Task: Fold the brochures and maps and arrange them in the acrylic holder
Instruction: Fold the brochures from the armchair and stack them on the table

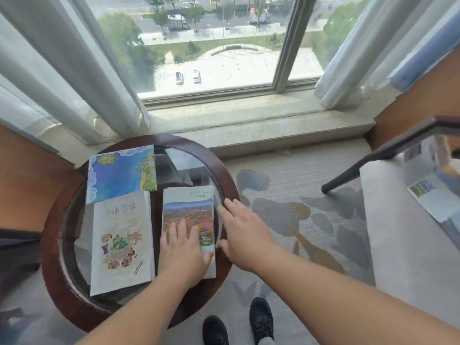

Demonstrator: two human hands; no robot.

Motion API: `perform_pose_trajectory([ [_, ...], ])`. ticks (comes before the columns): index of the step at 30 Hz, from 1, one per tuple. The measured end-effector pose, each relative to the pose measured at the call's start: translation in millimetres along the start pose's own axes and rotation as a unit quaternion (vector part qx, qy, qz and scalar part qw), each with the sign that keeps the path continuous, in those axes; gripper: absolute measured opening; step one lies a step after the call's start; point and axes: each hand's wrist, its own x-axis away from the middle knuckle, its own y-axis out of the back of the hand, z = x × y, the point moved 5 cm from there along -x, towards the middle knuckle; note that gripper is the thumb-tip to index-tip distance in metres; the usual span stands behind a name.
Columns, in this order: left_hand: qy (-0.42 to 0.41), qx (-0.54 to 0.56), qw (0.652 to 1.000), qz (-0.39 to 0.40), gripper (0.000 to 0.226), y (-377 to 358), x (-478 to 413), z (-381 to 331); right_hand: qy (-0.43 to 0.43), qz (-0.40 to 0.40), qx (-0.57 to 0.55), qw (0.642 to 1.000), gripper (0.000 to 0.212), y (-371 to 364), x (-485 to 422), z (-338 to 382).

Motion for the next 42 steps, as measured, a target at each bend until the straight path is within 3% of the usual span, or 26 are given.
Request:
perform_pose_trajectory([
  [5, -0.121, 0.003, 0.991, -0.062, 0.065, 55, 26, -88, -0.115, -0.066, -0.06, 0.989, 0.06, 50, 94, -68],
  [13, -0.305, 0.058, 0.948, -0.073, 0.054, 100, 105, -303, -0.258, -0.142, -0.142, 0.945, 0.044, 113, 253, -208],
  [24, -0.373, 0.037, 0.926, -0.039, 0.052, 86, 154, -550, -0.366, -0.186, -0.206, 0.888, 0.046, 121, 408, -397],
  [34, -0.468, -0.043, 0.882, 0.032, 0.049, 23, 139, -675, -0.481, -0.22, -0.235, 0.816, 0.041, 92, 470, -487],
  [42, -0.488, -0.114, 0.863, 0.063, 0.049, -47, 118, -755, -0.533, -0.221, -0.28, 0.767, 0.044, 52, 493, -560],
])
